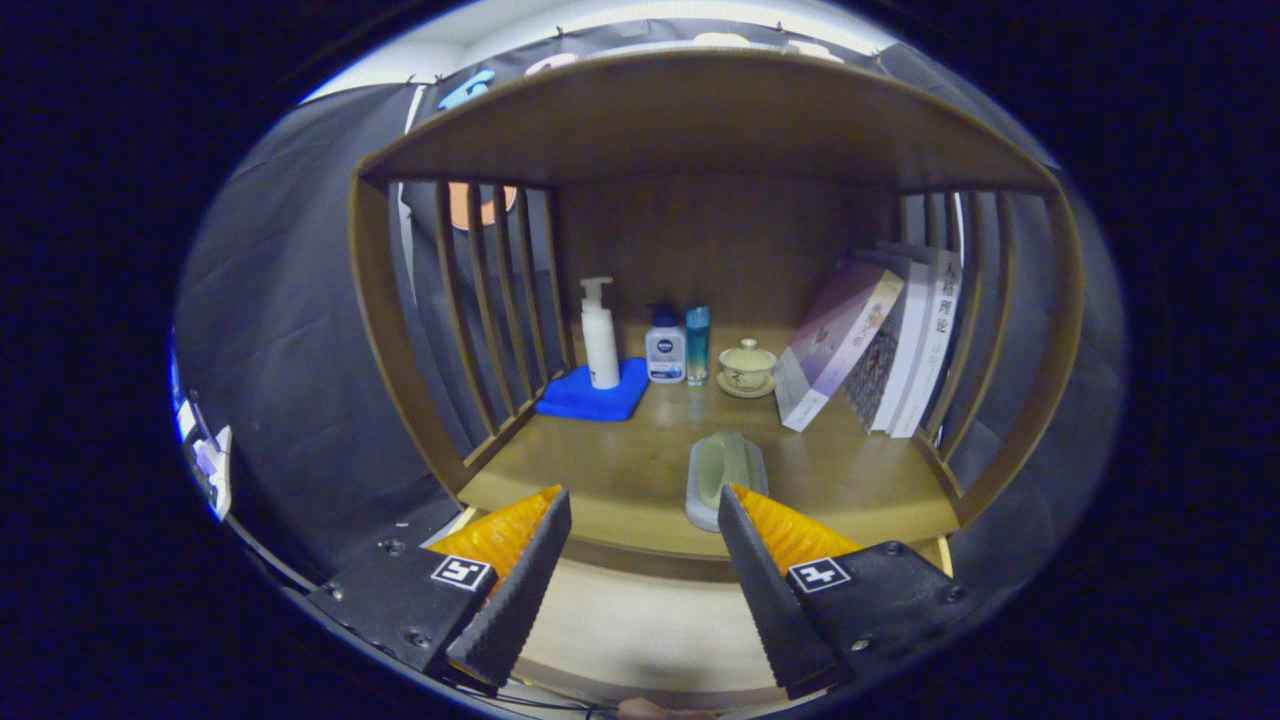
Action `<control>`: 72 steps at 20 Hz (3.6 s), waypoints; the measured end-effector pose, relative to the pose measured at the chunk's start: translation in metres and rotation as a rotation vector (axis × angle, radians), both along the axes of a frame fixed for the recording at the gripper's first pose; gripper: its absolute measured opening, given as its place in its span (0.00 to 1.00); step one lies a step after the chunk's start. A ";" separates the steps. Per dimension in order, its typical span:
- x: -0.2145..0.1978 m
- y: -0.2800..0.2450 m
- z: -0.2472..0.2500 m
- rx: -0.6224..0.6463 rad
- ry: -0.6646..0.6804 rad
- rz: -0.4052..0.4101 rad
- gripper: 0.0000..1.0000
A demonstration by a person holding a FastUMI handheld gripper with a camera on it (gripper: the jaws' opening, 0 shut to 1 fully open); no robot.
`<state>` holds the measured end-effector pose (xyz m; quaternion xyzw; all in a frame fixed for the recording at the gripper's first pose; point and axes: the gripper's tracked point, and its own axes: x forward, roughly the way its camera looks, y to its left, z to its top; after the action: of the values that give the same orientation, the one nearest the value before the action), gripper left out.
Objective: Pull open the drawer, take out the items inside it, and place them on the countertop above the cabinet.
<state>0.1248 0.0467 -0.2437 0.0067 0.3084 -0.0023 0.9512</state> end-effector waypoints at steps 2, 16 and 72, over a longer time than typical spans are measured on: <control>-0.023 0.001 0.005 -0.004 -0.035 0.010 0.94; -0.159 0.006 -0.044 0.027 -0.190 0.028 0.97; -0.012 -0.055 -0.188 -0.075 -0.008 -0.266 0.97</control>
<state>0.1133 -0.0088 -0.4314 0.0118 0.3008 -0.1401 0.9433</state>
